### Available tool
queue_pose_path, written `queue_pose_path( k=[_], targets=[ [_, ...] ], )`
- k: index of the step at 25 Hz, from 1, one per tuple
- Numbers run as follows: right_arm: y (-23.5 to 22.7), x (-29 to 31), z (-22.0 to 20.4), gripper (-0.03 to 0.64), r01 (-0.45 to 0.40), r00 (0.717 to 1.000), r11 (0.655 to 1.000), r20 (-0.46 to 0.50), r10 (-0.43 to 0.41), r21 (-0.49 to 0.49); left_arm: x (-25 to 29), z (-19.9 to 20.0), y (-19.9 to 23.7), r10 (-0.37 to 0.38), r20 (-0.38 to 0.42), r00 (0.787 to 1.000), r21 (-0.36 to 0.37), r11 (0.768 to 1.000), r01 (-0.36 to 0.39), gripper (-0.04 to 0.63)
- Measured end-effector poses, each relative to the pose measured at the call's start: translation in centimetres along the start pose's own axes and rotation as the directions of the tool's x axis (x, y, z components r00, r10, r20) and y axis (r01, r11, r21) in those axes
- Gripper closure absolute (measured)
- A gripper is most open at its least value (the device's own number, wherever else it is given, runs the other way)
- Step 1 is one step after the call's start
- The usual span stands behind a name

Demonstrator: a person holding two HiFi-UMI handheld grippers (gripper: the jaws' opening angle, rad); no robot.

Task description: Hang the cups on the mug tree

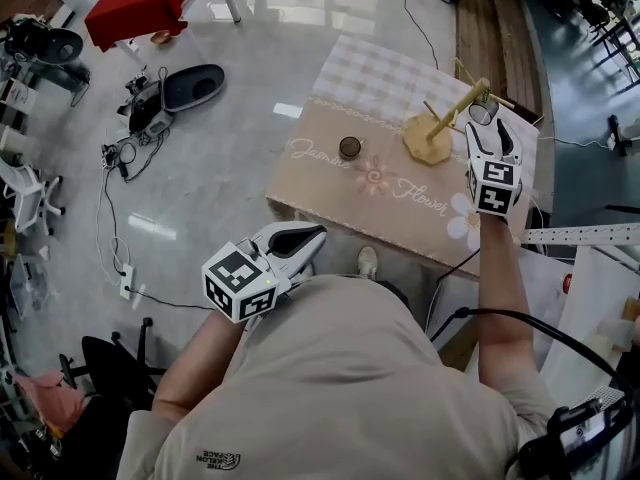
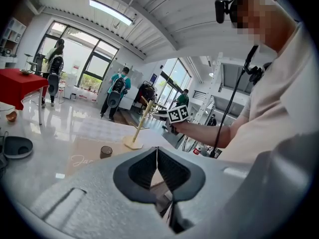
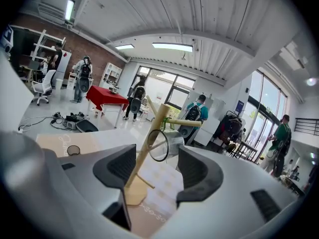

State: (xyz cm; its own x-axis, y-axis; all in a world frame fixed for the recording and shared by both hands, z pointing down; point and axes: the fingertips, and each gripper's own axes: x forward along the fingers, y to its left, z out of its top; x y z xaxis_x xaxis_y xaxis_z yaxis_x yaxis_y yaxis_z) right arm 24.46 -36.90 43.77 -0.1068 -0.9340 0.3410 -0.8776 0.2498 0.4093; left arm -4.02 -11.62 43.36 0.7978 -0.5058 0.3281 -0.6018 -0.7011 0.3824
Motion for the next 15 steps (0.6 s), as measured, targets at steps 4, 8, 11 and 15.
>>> queue_pose_path(
  k=[4, 8, 11, 15],
  targets=[
    [0.3, -2.4, -0.3, 0.344, 0.011, 1.0, 0.999, -0.006, -0.011, 0.031, -0.2, 0.2, -0.4, -0.035, -0.004, 0.999, 0.018, 0.999, 0.035, 0.586],
    [2.2, -5.7, -1.0, 0.344, -0.037, 0.999, 0.992, -0.016, 0.039, 0.119, -0.3, 0.1, -0.9, -0.073, -0.011, 0.997, 0.031, 0.997, 0.074, 0.586],
    [5.2, -8.7, -1.8, 0.369, -0.122, 0.991, 0.969, -0.02, 0.13, 0.213, -0.4, 0.1, -1.2, -0.103, -0.02, 0.994, 0.045, 0.994, 0.104, 0.586],
    [10.0, -12.8, -2.8, 0.504, -0.21, 0.974, 0.934, -0.026, 0.227, 0.289, -0.7, 0.0, -1.6, -0.144, -0.037, 0.989, 0.064, 0.987, 0.146, 0.586]
  ],
)
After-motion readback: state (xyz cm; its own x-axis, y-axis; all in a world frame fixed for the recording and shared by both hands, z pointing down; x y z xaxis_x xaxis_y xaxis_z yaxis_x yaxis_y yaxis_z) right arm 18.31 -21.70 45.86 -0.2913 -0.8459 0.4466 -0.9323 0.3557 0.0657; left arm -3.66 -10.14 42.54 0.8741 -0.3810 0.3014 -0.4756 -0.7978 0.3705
